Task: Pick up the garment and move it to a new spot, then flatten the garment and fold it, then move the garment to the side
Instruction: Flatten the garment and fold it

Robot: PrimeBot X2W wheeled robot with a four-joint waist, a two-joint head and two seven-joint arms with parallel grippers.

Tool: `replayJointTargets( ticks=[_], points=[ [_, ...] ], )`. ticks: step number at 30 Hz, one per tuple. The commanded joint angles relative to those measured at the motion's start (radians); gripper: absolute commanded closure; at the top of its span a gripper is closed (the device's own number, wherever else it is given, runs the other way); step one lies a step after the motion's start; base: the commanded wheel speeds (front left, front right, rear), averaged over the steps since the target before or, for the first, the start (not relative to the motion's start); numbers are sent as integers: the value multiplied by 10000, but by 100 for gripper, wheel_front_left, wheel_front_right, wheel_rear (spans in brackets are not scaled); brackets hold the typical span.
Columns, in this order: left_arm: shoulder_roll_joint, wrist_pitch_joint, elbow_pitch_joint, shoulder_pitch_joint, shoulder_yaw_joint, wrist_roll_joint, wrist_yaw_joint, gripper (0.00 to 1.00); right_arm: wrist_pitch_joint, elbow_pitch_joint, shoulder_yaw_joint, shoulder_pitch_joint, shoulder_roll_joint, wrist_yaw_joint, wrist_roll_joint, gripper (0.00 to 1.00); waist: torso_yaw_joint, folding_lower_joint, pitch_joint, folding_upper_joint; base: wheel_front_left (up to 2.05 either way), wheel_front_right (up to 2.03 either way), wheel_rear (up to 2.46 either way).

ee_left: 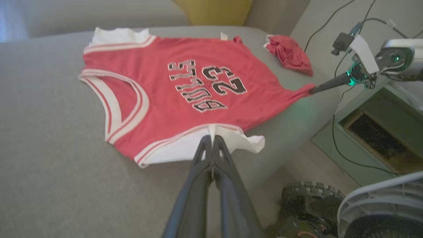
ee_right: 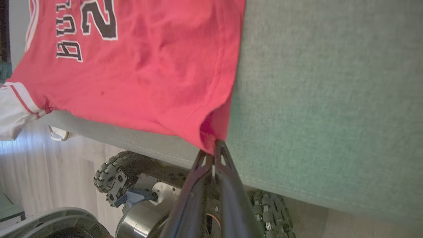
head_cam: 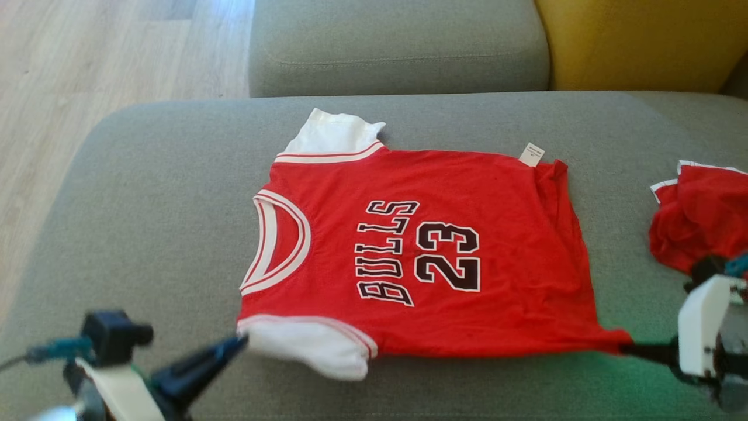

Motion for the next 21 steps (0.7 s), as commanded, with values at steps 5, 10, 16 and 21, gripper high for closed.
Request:
replayJointTargets(
  ticks=[5,10,16,21],
  points=[
    [-6,-735,-67,-1439,990,52,2,100,-309,-127,-462,-961,-7,-7,-333,100,-158,1,163,-1,0,0,0],
    [-283,-945,269,-2141,1032,165,2,100,-479,25,-695,-1471,312,-7,-592,100,-302,1,359,-1,0,0,0],
    [-706,-1072,893,-3018,905,336,2,100,-662,373,-912,-2147,712,-7,-1027,100,-480,1,836,-1,0,0,0],
    [-1083,-1164,1502,-3706,660,515,2,100,-801,686,-1028,-2602,1061,-7,-1328,100,-581,1,1214,-1,0,0,0]
  ],
)
